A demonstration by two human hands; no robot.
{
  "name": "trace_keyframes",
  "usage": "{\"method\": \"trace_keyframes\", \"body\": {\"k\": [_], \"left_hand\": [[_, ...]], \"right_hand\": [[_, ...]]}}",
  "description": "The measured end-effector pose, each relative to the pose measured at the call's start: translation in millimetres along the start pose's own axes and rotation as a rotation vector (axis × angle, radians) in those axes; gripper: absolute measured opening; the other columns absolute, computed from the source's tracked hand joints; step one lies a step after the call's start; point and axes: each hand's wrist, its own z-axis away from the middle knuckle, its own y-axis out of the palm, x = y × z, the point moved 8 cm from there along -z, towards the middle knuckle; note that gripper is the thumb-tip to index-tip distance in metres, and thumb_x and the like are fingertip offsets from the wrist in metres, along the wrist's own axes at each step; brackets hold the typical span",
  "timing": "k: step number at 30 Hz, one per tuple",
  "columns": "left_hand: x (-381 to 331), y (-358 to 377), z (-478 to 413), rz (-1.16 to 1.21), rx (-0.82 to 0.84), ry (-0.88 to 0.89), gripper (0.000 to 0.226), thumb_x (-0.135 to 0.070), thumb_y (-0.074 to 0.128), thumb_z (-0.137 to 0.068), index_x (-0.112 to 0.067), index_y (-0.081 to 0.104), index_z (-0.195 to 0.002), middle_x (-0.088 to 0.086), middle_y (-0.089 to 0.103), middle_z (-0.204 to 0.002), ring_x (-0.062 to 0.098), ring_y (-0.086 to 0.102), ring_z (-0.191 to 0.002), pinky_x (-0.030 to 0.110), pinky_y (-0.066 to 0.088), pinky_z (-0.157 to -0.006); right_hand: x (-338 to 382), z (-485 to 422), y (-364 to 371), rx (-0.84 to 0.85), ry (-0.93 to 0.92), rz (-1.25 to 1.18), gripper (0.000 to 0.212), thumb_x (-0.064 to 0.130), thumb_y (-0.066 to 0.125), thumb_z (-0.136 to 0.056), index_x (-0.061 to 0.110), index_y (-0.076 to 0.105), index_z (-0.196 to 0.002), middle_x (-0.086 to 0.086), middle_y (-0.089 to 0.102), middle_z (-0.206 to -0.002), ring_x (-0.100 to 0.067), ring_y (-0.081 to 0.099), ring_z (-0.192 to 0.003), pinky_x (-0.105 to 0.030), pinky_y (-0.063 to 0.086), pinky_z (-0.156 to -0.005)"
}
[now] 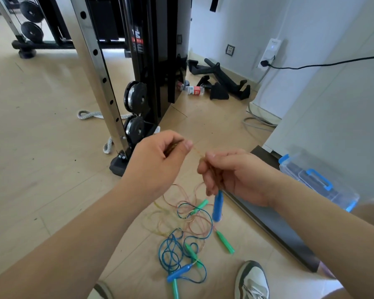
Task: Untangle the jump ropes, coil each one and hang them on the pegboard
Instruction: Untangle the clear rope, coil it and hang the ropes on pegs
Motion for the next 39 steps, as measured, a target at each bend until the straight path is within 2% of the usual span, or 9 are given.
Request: {"method": "trace_keyframes", "body": {"k": [5,8,11,15,19,25,28,32,39], "left_hand": [[31.2,31.4,11.1,-0.126,0.264,-0.252,0.037,-0.031,0.053,-0.103,-0.023,0.064,-0.069,-0.004,0.061,-0.056,0.002,0.042,-0.039,0.019,0.037,-0.044],[28.3,48.7,22.2,-0.305,0.319,-0.159,0.031,-0.033,0.044,-0.105,-0.020,0.060,-0.081,-0.001,0.067,-0.069,0.011,0.060,-0.058,0.032,0.053,-0.059],[17.3,67.8,37.0,-0.558,0.456,-0.013,0.030,-0.041,0.040,-0.104,-0.021,0.056,-0.088,0.000,0.061,-0.077,0.023,0.059,-0.073,0.036,0.047,-0.065],[-1.4,82.2,50.1,-0.385,0.571,0.009,0.034,-0.046,0.053,-0.099,-0.020,0.056,-0.078,0.000,0.058,-0.067,0.021,0.058,-0.065,0.035,0.044,-0.059],[-14.0,44.2,21.7,-0.062,0.282,0.026,0.020,-0.033,0.063,-0.099,-0.022,0.067,-0.083,0.000,0.065,-0.062,0.009,0.050,-0.048,0.031,0.047,-0.050],[8.0,-0.4,-4.4,-0.074,-0.034,0.008,0.022,-0.037,0.073,-0.092,-0.021,0.071,-0.077,0.007,0.064,-0.064,0.011,0.052,-0.054,0.028,0.047,-0.057],[22.8,12.4,-2.8,-0.029,0.062,-0.143,0.030,-0.040,0.065,-0.097,-0.020,0.070,-0.076,0.010,0.069,-0.070,0.009,0.048,-0.052,0.023,0.043,-0.051],[34.6,47.4,17.5,-0.212,0.341,-0.194,0.026,-0.041,0.050,-0.103,-0.027,0.069,-0.093,0.009,0.071,-0.076,0.025,0.060,-0.059,0.040,0.057,-0.064],[7.9,76.3,44.4,-0.245,0.622,-0.170,0.029,-0.038,0.058,-0.099,-0.016,0.064,-0.081,0.010,0.072,-0.075,0.022,0.071,-0.060,0.045,0.061,-0.062]], "right_hand": [[7.3,-0.8,10.1,0.002,-0.019,-0.387,0.025,0.028,0.049,-0.101,0.010,0.061,-0.088,-0.018,0.078,-0.100,-0.027,0.077,-0.081,-0.030,0.060,-0.063],[6.0,-5.1,3.3,-0.108,-0.052,-0.528,0.029,0.025,0.046,-0.108,0.006,0.062,-0.092,-0.026,0.073,-0.119,-0.031,0.077,-0.102,-0.033,0.064,-0.084],[7.2,-7.5,-14.4,-0.285,-0.111,-0.537,0.028,0.023,0.047,-0.109,0.001,0.064,-0.100,-0.025,0.073,-0.121,-0.032,0.074,-0.112,-0.041,0.059,-0.098],[7.0,-2.6,-46.4,-0.549,-0.170,-0.068,0.021,0.020,0.060,-0.105,0.004,0.073,-0.104,-0.010,0.080,-0.104,-0.021,0.077,-0.103,-0.040,0.058,-0.098],[15.4,-0.5,-33.3,-0.473,-0.170,0.399,0.024,0.015,0.058,-0.104,0.006,0.076,-0.090,0.003,0.076,-0.071,-0.010,0.069,-0.064,-0.022,0.051,-0.064],[4.4,-2.2,3.9,-0.117,0.080,0.002,0.030,0.019,0.050,-0.105,0.003,0.068,-0.087,-0.015,0.064,-0.070,-0.023,0.049,-0.056,-0.030,0.042,-0.057],[5.0,0.8,13.0,-0.052,0.127,-0.227,0.030,0.023,0.049,-0.105,0.008,0.065,-0.085,-0.011,0.065,-0.074,-0.020,0.054,-0.057,-0.027,0.046,-0.057],[15.8,-3.0,2.7,-0.150,-0.003,-0.553,0.030,0.022,0.043,-0.109,0.004,0.061,-0.092,-0.026,0.075,-0.110,-0.030,0.078,-0.087,-0.034,0.065,-0.074],[9.8,-4.4,-27.8,-0.484,-0.126,0.168,0.025,0.019,0.050,-0.109,0.008,0.071,-0.107,-0.012,0.078,-0.106,-0.019,0.076,-0.102,-0.039,0.058,-0.099]]}}
